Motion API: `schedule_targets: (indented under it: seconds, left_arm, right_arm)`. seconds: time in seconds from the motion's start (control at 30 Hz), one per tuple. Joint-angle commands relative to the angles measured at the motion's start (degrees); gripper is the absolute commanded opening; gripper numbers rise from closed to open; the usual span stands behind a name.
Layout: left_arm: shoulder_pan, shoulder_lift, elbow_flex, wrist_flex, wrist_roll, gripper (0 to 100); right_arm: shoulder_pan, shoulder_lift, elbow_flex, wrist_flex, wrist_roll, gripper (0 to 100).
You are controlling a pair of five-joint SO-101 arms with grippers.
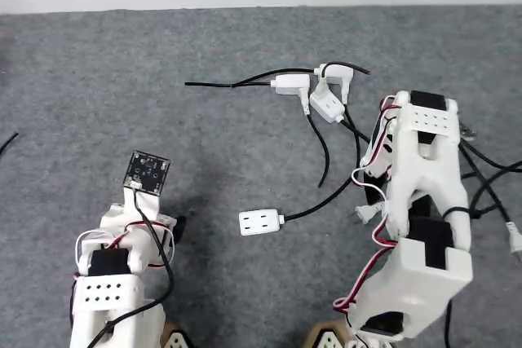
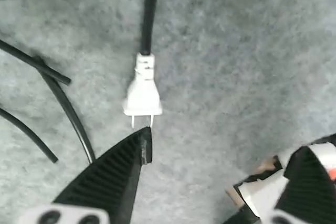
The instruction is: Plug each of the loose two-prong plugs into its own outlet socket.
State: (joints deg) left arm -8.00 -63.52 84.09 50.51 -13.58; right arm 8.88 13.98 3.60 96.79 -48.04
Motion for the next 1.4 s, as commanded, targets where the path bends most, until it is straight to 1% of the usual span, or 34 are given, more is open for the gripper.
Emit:
schedule_targets:
  seconds: [0.0, 0.07, 0.1, 0.13, 0.17, 0.33, 0.43, 0.5, 0.53, 0.57, 0.87, 0.93, 1.03, 1.1, 1.13, 1.27, 1.37]
  left_arm:
    - [0.26, -0.88, -0.22, -0.79, 0.0, 25]
    - [0.18, -0.88, -0.22, -0.7, 0.0, 25]
    - [0.18, -0.88, -0.22, -0.7, 0.0, 25]
    - [0.18, -0.88, -0.22, -0.7, 0.0, 25]
    - [0.18, -0.88, -0.22, -0.7, 0.0, 25]
    - [0.26, -0.88, -0.22, -0.79, 0.0, 25]
    - [0.26, -0.88, -0.22, -0.79, 0.0, 25]
    - [0.26, -0.88, -0.22, -0.79, 0.0, 25]
    - [0.26, -0.88, -0.22, -0.79, 0.0, 25]
    - [0.26, -0.88, -0.22, -0.79, 0.0, 25]
    - [0.26, -0.88, -0.22, -0.79, 0.0, 25]
    - [0.26, -0.88, -0.22, -0.79, 0.0, 25]
    - [0.26, -0.88, -0.22, -0.7, 0.0, 25]
    - [0.26, -0.88, -0.22, -0.62, 0.0, 25]
    - [0.35, -0.88, -0.22, -0.62, 0.0, 25]
    - [0.35, -0.88, -0.22, -0.53, 0.0, 25]
    - [0.35, -0.79, -0.22, -0.44, 0.0, 25]
  right_arm:
    - [1.1, -2.77, -7.03, 4.0, 5.54, 29.6]
    - [1.36, -2.77, -12.22, 6.29, 12.22, 19.5]
    - [1.63, -2.77, -13.71, 6.11, 17.14, 13.9]
    - [1.89, -2.86, -14.95, 5.85, 23.12, 9.2]
    - [1.89, -2.59, -16.53, 5.76, 30.24, 6.6]
    - [2.07, -2.68, -17.14, 6.11, 66.64, 5.8]
    - [4.26, -2.15, -16.62, 5.76, 91.69, 6.1]
    - [4.44, -2.07, -15.65, 6.02, 108.57, 6.1]
    - [4.44, -2.33, -14.24, 6.02, 115.16, 6.1]
    - [4.26, -2.51, -12.75, 6.02, 119.38, 6.1]
    - [0.4, -2.77, -0.97, 5.05, 140.75, 6.7]
    - [-0.13, -2.77, 1.49, 3.21, 144.53, 10.9]
    - [-0.04, -2.77, 4.66, 0.92, 150.42, 22.9]
    - [0.4, -2.77, 5.8, 1.01, 155.69, 28.9]
    - [0.57, -2.77, 6.15, 1.01, 158.15, 30.2]
    - [1.45, -2.77, 5.71, 0.4, 167.03, 29.9]
    - [1.45, -1.89, 4.04, -2.95, 168.18, 29.9]
